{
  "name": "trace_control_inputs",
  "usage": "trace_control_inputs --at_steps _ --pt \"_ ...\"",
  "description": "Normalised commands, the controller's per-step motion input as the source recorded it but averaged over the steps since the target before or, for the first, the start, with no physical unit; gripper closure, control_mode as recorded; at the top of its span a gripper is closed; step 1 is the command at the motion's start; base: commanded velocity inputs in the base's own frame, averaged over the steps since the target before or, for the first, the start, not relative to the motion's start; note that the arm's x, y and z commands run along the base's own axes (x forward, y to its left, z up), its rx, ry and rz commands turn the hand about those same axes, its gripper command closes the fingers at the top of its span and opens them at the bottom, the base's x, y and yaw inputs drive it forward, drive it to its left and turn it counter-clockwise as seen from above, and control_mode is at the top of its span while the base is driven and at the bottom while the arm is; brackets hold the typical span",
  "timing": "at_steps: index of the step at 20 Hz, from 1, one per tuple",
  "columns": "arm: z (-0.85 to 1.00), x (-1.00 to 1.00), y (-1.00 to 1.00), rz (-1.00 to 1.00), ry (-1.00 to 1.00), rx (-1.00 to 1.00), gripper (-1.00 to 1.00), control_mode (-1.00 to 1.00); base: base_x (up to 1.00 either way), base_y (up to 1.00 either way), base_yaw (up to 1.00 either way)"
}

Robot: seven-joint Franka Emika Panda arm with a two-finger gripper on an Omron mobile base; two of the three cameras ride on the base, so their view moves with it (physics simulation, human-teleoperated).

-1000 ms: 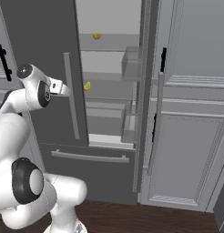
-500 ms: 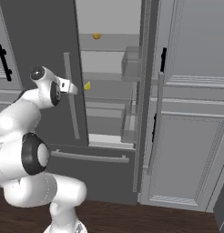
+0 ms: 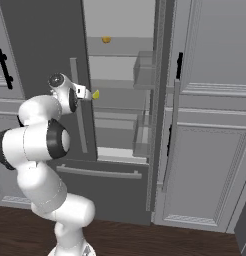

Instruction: Grab a lemon wedge from the fridge and one ice cube from the ice bowl, and put them in the glass of lemonade.

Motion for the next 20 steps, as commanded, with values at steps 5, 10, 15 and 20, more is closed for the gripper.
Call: trace_control_inputs --at_steps 5,10,15,20 --pt "0.12 0.24 0.08 0.06 0.02 0.00 -1.00 -1.00 0.00 0.00 0.00" --pt "0.42 0.01 0.00 0.00 -0.03 0.00 -1.00 -1.00 0.00 0.00 0.00" --pt "0.03 0.41 0.02 0.00 0.00 0.00 -1.00 -1.00 0.00 0.00 0.00" --pt "-0.16 0.26 0.01 0.00 -0.06 0.00 -1.00 -1.00 0.00 0.00 0.00"
